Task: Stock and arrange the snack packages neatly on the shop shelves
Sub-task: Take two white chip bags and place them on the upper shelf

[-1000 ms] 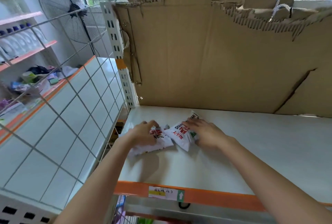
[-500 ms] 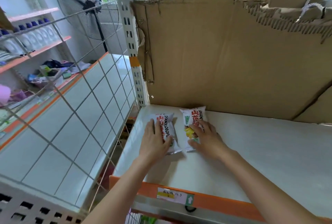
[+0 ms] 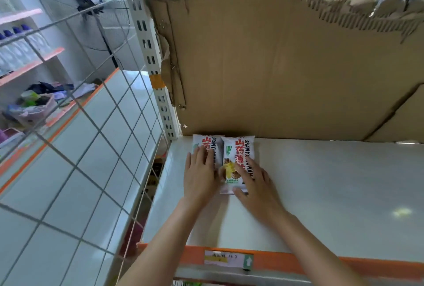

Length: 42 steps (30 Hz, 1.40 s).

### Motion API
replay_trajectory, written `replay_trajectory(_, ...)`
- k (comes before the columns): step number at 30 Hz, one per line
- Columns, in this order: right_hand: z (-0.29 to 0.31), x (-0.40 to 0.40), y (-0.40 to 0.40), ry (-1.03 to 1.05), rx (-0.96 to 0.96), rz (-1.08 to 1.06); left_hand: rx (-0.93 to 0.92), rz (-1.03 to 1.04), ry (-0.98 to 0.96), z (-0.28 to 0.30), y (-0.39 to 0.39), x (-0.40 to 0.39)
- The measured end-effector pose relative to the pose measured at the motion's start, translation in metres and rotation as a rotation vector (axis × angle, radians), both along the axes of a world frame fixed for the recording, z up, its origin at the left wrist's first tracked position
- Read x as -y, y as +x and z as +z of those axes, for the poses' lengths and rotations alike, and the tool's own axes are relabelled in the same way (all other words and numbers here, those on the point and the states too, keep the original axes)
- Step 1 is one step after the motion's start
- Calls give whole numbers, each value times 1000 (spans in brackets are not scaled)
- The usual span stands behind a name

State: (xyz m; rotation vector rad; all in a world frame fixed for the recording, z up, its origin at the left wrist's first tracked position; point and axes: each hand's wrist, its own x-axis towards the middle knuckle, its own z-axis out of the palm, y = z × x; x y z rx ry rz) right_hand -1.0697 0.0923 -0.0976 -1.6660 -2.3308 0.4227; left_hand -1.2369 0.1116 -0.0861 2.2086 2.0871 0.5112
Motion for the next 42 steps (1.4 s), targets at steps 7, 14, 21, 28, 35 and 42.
replay_trajectory(7, 15, 78, 70, -7, -56, 23, 314, -441, 21, 3, 62, 76)
replay_trajectory(14, 27, 167, 160, 67, 98, -68, 124, -809, -71, 8, 156, 133)
replay_trajectory(21, 8, 254, 307, -57, 84, -338, -9, -994, -89, 22, 308, 177)
replay_trajectory(28, 12, 363, 440, -89, 71, -663, -188, -1263, -166, 19, 461, 210)
replay_trajectory(35, 12, 443, 514, -122, -9, -1017, -181, -1517, -147, 13, 583, 237)
replay_trajectory(42, 8, 451, 597, -128, -13, -1144, -172, -1558, -165, -9, 699, 238)
